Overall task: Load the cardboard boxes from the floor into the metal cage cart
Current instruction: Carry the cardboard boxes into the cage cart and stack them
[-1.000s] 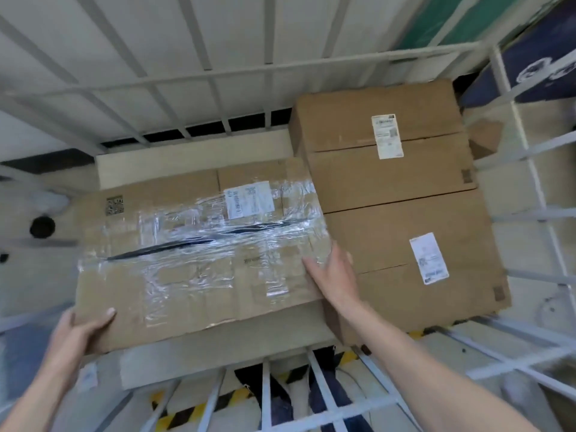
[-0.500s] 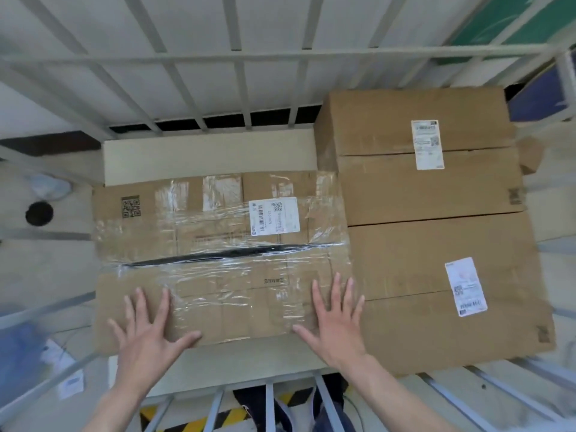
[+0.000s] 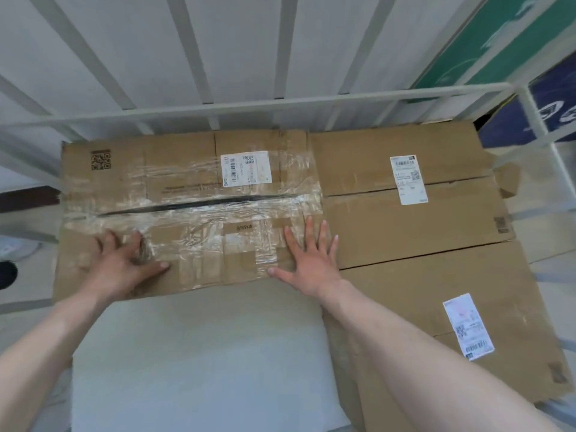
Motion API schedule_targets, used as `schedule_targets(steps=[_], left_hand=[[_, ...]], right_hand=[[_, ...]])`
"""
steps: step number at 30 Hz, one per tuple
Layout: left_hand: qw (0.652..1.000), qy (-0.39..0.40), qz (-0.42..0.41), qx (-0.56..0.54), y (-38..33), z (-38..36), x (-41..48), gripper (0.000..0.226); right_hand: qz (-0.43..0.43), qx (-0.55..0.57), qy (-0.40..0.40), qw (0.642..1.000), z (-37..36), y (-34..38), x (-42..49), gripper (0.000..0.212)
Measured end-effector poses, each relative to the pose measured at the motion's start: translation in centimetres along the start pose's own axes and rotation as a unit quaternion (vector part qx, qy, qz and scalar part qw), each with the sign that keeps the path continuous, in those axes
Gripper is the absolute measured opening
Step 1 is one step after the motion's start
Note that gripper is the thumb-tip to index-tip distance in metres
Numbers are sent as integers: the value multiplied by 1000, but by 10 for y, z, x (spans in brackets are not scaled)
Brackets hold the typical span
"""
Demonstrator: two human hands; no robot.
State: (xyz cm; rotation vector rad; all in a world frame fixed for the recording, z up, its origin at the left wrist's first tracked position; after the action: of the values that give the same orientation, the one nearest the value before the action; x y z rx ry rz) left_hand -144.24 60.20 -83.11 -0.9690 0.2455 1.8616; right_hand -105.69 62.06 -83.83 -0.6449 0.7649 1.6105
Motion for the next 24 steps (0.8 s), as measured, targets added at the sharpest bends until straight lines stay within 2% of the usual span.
schedule_targets(steps=[3, 6, 8, 10, 13, 18, 20, 24], left_hand=[[999, 4, 5, 38, 0, -4, 2, 95], [999, 15, 7, 36, 2, -5, -7, 94], [1000, -9, -13, 15, -12, 1, -21, 94], [998, -40, -47, -3, -35, 3, -46, 88], [996, -34, -86, -18, -76, -8, -97, 76], [992, 45, -105, -46, -151, -11, -216, 80], [990, 68, -124, -20, -184, 0, -270, 80], [983, 57, -173, 7, -255, 48, -379, 78]], right_hand=[[11, -12, -1, 1000, 0, -3, 2, 101], [12, -15, 10, 1000, 0, -1, 0, 98], [21, 4, 5, 1000, 13, 0, -10, 90], [36, 18, -39, 998, 35, -1, -31, 79], [49, 38, -88, 994, 60, -11, -86, 70], [4, 141, -100, 985, 87, -61, -208, 65], [-3, 135, -119, 984, 107, -77, -260, 65], [-21, 147, -148, 978, 154, -104, -363, 68]])
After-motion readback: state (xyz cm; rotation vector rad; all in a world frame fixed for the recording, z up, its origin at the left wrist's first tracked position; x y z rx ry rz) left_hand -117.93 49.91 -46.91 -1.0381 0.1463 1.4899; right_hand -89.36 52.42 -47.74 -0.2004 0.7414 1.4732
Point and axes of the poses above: each hand's wrist, its own x-axis towards the middle knuckle, its own z-axis out of the back of the hand, y = z × x, the point moved 10 cm from there along x, towards the middle knuckle, and after that the axes turned 9 degrees about y, right-handed, at the moved point
